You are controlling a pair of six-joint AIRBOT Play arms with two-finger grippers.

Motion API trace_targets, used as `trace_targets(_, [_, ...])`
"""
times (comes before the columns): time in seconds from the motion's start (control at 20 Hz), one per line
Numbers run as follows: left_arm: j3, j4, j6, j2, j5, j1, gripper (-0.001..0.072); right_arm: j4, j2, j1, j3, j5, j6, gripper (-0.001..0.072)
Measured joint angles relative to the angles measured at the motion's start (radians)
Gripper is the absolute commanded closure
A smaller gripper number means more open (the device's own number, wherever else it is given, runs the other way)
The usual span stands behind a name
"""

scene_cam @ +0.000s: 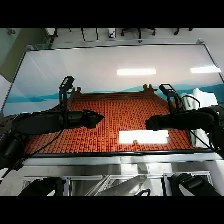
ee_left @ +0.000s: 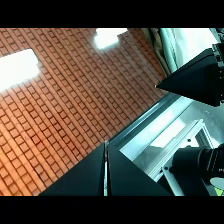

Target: Fold the shirts.

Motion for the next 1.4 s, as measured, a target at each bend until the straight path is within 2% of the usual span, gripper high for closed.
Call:
trace_targets(0.6, [0.000, 0.000, 0.000, 0.000, -0.004, 0.000, 0.0684, 0.000, 0.000, 0.000, 0.000, 0.000, 0.000, 0.0680])
trace_targets(0.75, [0.000, 0.000, -0.002, 0.000, -0.053, 0.004, 0.0684, 0.001, -0.003, 0.000, 0.000, 0.040, 0.000, 0.0680])
trace_targets(0.9, [0.000, 0.007, -0.005, 0.008, -0.048, 0.051, 0.0684, 0.010, -0.010, 0.000, 0.000, 0.079, 0.000, 0.0680])
trace_targets(1.0, [0.002, 0.087, 0.010, 0.025, -0.016, 0.131, 0.0683, 0.016, -0.013, 0.000, 0.000, 0.092, 0.000, 0.0680])
trace_targets(1.05, [0.003, 0.179, 0.010, 0.033, 0.002, 0.193, 0.0469, 0.018, -0.014, 0.000, 0.000, 0.099, 0.000, 0.0679])
trace_targets(1.1, [0.003, 0.292, 0.006, 0.038, 0.023, 0.268, 0.0036, 0.022, -0.016, 0.000, 0.000, 0.108, 0.000, 0.0679])
trace_targets(1.2, [-0.007, 0.497, -0.009, 0.033, 0.040, 0.436, 0.0020, 0.032, -0.017, 0.000, 0.000, 0.124, 0.000, 0.0670])
trace_targets(1.25, [-0.016, 0.589, -0.009, 0.017, 0.037, 0.538, 0.0019, 0.035, -0.019, 0.000, 0.000, 0.129, 0.000, 0.0639])
trace_targets(1.3, [-0.025, 0.647, -0.010, -0.006, 0.027, 0.633, 0.0018, 0.037, -0.022, 0.000, 0.000, 0.134, 0.000, 0.0441])
trace_targets(1.35, [-0.035, 0.689, -0.013, -0.039, 0.004, 0.733, 0.0003, 0.039, -0.025, 0.000, 0.000, 0.136, 0.000, 0.0193])
trace_targets(1.4, [-0.043, 0.708, -0.013, -0.076, -0.019, 0.821, 0.0002, 0.042, -0.029, 0.001, 0.000, 0.140, 0.000, 0.0100])
